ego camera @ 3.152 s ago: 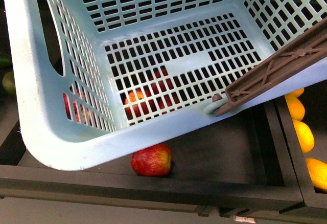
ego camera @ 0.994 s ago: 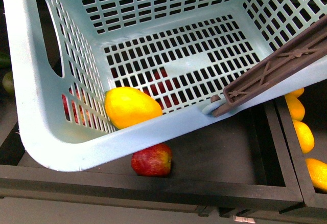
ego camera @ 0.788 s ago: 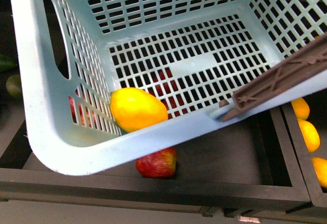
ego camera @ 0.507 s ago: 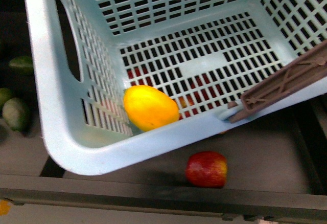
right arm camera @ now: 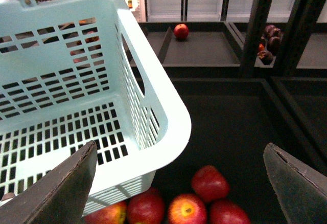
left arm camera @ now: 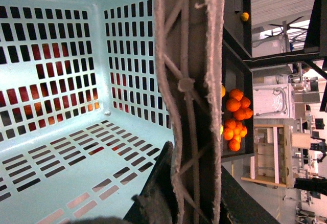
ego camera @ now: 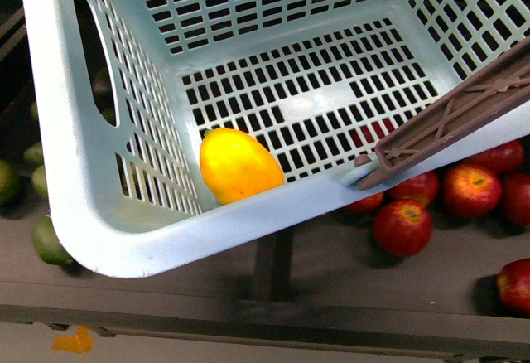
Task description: Pick lemon and mango into basket
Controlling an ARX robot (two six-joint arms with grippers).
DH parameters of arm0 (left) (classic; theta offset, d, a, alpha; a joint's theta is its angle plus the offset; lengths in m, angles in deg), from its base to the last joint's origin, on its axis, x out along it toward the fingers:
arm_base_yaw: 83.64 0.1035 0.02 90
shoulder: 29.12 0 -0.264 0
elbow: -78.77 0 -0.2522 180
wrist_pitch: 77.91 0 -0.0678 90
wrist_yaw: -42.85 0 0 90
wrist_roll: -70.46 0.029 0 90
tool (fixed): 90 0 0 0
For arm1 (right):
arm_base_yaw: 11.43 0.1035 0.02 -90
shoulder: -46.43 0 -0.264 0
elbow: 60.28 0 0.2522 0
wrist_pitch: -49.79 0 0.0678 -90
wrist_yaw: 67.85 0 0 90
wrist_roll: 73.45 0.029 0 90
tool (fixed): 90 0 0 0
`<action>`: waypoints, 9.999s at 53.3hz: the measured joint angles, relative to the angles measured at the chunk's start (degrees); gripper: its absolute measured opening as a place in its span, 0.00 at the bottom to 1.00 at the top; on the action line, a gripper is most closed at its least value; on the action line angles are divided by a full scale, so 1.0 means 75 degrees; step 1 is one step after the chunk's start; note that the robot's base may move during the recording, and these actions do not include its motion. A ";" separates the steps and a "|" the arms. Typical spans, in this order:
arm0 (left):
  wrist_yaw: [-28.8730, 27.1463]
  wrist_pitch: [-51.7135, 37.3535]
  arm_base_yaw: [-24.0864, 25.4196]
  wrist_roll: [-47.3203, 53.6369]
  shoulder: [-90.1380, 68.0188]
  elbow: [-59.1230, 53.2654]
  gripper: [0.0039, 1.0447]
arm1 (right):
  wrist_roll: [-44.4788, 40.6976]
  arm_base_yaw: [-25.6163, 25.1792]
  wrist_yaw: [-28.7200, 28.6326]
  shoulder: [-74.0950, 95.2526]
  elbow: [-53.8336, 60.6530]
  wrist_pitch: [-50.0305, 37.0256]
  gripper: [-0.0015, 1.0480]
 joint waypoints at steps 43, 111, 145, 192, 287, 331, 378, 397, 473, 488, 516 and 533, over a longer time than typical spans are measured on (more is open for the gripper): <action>-0.0061 0.0000 0.0000 0.0017 0.0000 0.0000 0.06 | 0.0000 0.0000 0.0009 0.0009 0.0023 0.0006 0.92; -0.0064 0.0000 0.0000 0.0032 0.0000 0.0000 0.06 | 0.0000 0.0003 0.0000 0.0012 0.0044 0.0006 0.92; 0.0038 0.0000 -0.0012 0.0047 0.0000 0.0000 0.06 | 0.0985 0.0067 0.1014 0.0341 -0.0845 0.2433 0.92; -0.0096 0.0003 -0.0003 0.0050 0.0000 0.0000 0.06 | 0.1466 -0.1396 -0.2200 1.0672 -0.3162 0.0379 0.92; -0.0061 0.0003 -0.0003 0.0041 0.0000 0.0000 0.06 | 0.3054 0.0297 -0.1993 1.3691 -0.4494 -0.0087 0.62; -0.0058 0.0003 -0.0003 0.0041 0.0000 0.0000 0.06 | 0.1343 -0.4374 -0.2804 1.0771 -0.4398 0.1661 0.60; -0.0058 0.0003 -0.0003 0.0041 0.0000 0.0000 0.06 | 0.2025 -0.2818 -0.5782 0.3526 -0.3931 0.1737 0.59; -0.0058 0.0003 -0.0003 0.0038 0.0000 0.0000 0.06 | 0.2162 0.0108 -0.3279 0.3911 -0.4336 0.0679 0.59; -0.0085 0.0006 -0.0006 0.0050 -0.0017 -0.0006 0.06 | 0.0047 -0.0032 -0.0044 0.0181 -0.1139 0.1003 0.08; -0.0061 0.0006 -0.0006 0.0044 -0.0017 -0.0006 0.06 | 0.0012 -0.0020 0.0000 -0.0898 -0.0315 0.1244 0.02; -0.0070 0.0006 -0.0006 0.0041 -0.0017 -0.0006 0.06 | 0.0012 -0.0017 0.0000 -0.2547 0.0350 0.2090 0.02; -0.0073 0.0006 -0.0006 0.0044 -0.0017 -0.0009 0.06 | 0.0012 -0.0009 0.0003 -0.3442 0.0353 0.2920 0.02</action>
